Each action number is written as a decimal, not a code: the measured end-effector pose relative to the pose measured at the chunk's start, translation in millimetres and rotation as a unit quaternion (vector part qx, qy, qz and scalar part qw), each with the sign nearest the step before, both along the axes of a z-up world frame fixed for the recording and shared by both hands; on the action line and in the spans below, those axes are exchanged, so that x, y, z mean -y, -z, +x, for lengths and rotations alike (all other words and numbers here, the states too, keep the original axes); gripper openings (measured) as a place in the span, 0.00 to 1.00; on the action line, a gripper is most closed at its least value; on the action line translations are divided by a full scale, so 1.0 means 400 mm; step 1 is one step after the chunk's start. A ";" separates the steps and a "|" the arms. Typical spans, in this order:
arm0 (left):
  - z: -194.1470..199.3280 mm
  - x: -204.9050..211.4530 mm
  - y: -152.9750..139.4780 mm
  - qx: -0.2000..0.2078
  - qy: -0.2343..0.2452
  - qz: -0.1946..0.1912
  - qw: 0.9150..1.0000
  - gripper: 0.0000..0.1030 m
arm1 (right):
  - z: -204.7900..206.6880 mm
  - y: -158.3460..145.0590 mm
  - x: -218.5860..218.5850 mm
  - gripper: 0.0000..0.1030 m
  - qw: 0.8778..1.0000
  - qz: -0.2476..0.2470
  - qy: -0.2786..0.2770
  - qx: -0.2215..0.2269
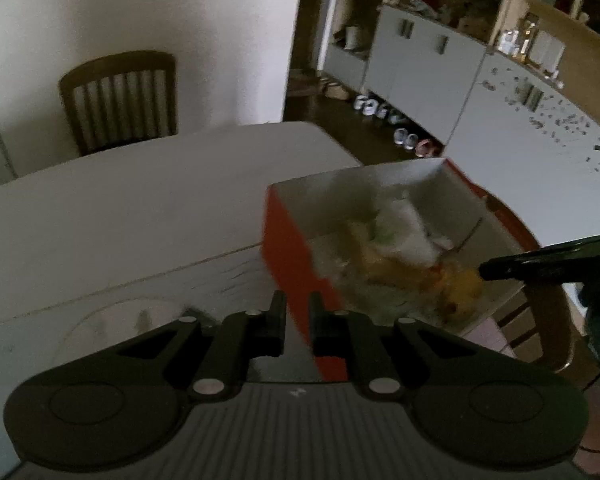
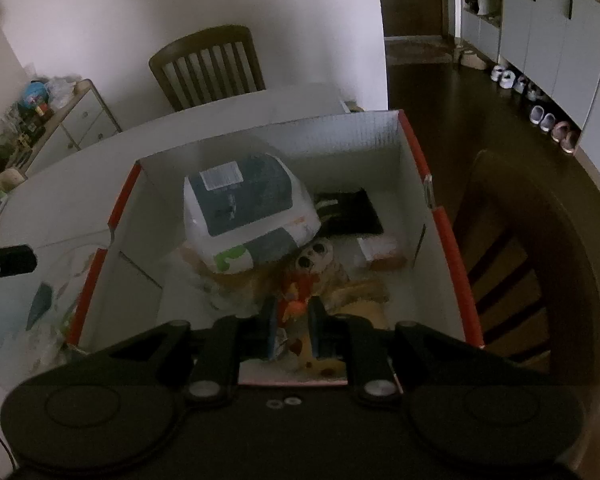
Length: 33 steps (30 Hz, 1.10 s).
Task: Organize objects
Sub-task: 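Carry the orange toy into the red box with the right gripper while the left holds the tube, then carry the white tube into the red box with the left gripper and release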
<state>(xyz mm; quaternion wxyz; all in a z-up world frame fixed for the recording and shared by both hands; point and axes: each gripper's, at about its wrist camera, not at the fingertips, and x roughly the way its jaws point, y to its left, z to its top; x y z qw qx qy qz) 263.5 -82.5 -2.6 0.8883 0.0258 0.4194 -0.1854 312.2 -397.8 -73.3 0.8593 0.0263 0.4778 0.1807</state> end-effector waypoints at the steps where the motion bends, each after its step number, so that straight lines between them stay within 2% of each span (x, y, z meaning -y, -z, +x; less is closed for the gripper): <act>1: -0.001 -0.011 0.001 -0.004 -0.006 0.002 1.000 0.10 | -0.001 0.002 0.000 0.15 1.000 -0.004 -0.001 0.000; 5: -0.001 -0.068 0.017 -0.018 -0.023 0.007 1.000 0.12 | -0.009 0.004 0.002 0.16 1.000 -0.010 0.000 0.002; 7: 0.002 -0.091 0.032 -0.026 -0.030 0.014 0.999 0.19 | -0.012 0.004 0.005 0.16 1.000 -0.007 -0.001 -0.001; 10: 0.000 -0.122 0.054 -0.033 -0.033 0.022 0.999 0.44 | -0.014 0.002 0.008 0.18 1.000 -0.012 0.003 -0.002; 11: -0.003 -0.130 0.064 -0.037 -0.029 0.023 0.999 0.57 | -0.015 0.001 0.008 0.19 1.000 -0.014 0.003 0.000; 12: -0.004 -0.137 0.072 -0.041 -0.023 0.022 0.999 0.60 | -0.017 -0.001 0.007 0.20 1.000 -0.014 0.003 0.001; 15: -0.007 -0.143 0.102 -0.052 -0.007 0.044 0.998 0.60 | -0.020 -0.006 0.007 0.24 1.000 -0.006 0.000 0.002; 17: -0.009 -0.146 0.128 -0.056 0.004 0.063 0.996 0.61 | -0.023 -0.010 0.006 0.35 1.000 -0.002 0.001 0.003; 18: -0.009 -0.147 0.141 -0.060 0.011 0.070 0.996 0.64 | -0.025 -0.012 0.006 0.39 1.000 0.000 0.003 0.005; 20: -0.008 -0.148 0.169 -0.064 0.024 0.084 0.994 0.68 | -0.032 -0.018 0.004 0.64 1.000 0.008 0.002 0.011; 22: -0.006 -0.151 0.196 -0.067 0.032 0.091 0.993 0.68 | -0.040 -0.025 0.002 0.78 1.000 0.013 0.003 0.018; 28: 0.016 -0.156 0.267 -0.086 0.054 0.097 0.990 0.72 | -0.055 -0.031 -0.008 0.78 1.000 0.011 0.005 0.019; 33: 0.021 -0.162 0.292 -0.088 0.057 0.112 0.988 0.72 | -0.065 -0.028 -0.008 0.78 1.000 0.009 0.013 0.017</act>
